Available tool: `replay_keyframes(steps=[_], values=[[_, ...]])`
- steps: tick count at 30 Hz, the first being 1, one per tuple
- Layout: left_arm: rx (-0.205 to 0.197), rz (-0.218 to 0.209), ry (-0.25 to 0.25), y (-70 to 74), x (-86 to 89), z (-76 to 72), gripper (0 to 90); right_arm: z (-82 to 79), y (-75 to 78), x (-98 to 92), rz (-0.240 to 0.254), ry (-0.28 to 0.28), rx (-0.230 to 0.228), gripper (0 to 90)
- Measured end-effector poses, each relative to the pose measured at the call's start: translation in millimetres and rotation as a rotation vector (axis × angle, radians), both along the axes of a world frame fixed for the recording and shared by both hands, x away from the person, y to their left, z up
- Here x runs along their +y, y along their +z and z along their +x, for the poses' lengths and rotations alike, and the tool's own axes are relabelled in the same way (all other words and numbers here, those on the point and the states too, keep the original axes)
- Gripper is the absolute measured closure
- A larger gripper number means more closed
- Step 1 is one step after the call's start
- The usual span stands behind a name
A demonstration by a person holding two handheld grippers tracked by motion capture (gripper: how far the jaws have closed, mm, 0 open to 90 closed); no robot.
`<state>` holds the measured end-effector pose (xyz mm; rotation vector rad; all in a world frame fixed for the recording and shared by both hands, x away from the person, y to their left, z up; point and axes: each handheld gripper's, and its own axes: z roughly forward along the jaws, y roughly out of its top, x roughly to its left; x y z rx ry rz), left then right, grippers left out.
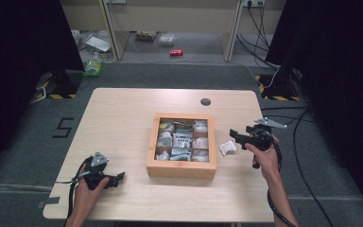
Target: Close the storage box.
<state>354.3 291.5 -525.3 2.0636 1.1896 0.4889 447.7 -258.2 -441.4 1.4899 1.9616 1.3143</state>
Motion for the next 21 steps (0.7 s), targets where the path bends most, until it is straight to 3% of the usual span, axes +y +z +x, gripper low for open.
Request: replay_keyframes(steps=[10, 21], values=[[0.001, 0.0, 0.0, 0.0, 0.1, 0.0, 0.0, 3.2, -12.2, -5.2, -0.064, 0.021, 0.062, 19.1], [0.001, 0.0, 0.0, 0.0, 0.1, 0.0, 0.0, 7.1, -27.7, -18.7, -0.098, -0.027, 0.091, 19.4]])
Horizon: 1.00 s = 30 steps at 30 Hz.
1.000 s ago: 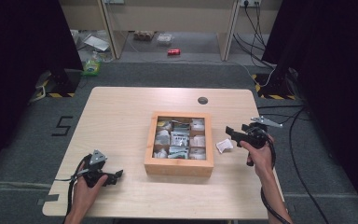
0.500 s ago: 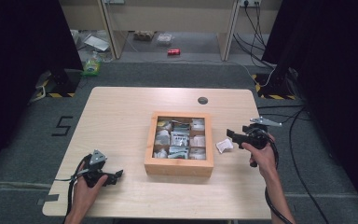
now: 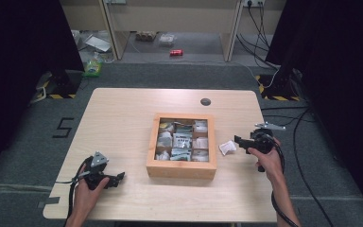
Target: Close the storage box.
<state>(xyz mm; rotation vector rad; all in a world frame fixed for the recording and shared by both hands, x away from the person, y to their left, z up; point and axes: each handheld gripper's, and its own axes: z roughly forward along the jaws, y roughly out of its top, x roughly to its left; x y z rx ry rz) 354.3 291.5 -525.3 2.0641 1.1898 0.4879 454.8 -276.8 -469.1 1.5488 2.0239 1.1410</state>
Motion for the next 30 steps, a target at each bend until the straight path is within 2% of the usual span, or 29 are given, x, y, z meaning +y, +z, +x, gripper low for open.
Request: replay_keyframes(steps=[12, 30], values=[[0.0, 0.0, 0.0, 0.0, 0.0, 0.0, 0.0, 3.0, -16.9, -8.1, -0.048, -0.032, 0.043, 18.4], [0.0, 0.0, 0.0, 0.0, 0.0, 0.0, 0.0, 4.8, -34.6, -14.7, -0.15, -0.035, 0.086, 18.4]])
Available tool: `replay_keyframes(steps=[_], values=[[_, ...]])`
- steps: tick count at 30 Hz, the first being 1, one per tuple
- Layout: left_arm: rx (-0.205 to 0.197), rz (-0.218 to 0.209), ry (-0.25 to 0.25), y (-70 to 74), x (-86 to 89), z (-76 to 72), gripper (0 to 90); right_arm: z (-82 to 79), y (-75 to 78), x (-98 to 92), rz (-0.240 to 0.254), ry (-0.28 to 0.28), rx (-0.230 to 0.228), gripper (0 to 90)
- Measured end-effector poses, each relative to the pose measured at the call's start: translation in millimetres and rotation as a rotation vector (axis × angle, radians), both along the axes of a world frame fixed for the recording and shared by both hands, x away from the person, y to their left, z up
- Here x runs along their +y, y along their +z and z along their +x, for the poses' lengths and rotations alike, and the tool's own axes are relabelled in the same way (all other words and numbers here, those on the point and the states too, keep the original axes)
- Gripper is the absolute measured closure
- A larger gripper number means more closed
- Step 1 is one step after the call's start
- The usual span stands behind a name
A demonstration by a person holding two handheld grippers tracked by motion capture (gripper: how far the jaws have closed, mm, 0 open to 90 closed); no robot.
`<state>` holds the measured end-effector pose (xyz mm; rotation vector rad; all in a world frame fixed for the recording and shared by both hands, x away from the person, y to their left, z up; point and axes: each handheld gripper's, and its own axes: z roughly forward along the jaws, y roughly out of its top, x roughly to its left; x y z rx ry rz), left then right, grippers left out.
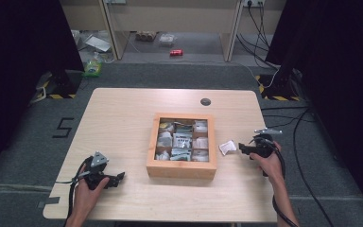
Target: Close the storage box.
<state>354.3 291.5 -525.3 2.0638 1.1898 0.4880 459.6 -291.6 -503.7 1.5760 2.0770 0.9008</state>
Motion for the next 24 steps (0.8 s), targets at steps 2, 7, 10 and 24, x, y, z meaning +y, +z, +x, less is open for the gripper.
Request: replay_keyframes(steps=[2, 7, 10, 24], values=[[0.0, 0.0, 0.0, 0.0, 0.0, 0.0, 0.0, -0.2, -3.5, 0.1, -0.019, 0.008, -0.006, 16.1], [0.0, 0.0, 0.0, 0.0, 0.0, 0.0, 0.0, -1.4, -8.4, 3.5, -0.068, 0.039, -0.044, 12.6], [-0.001, 0.001, 0.0, 0.0, -0.1, -0.1, 0.0, -1.4, -10.2, 2.7, -0.063, 0.043, -0.061, 11.6], [-0.001, 0.001, 0.0, 0.0, -0.1, -0.1, 0.0, -1.4, -10.2, 2.4, -0.062, 0.042, -0.058, 11.5]])
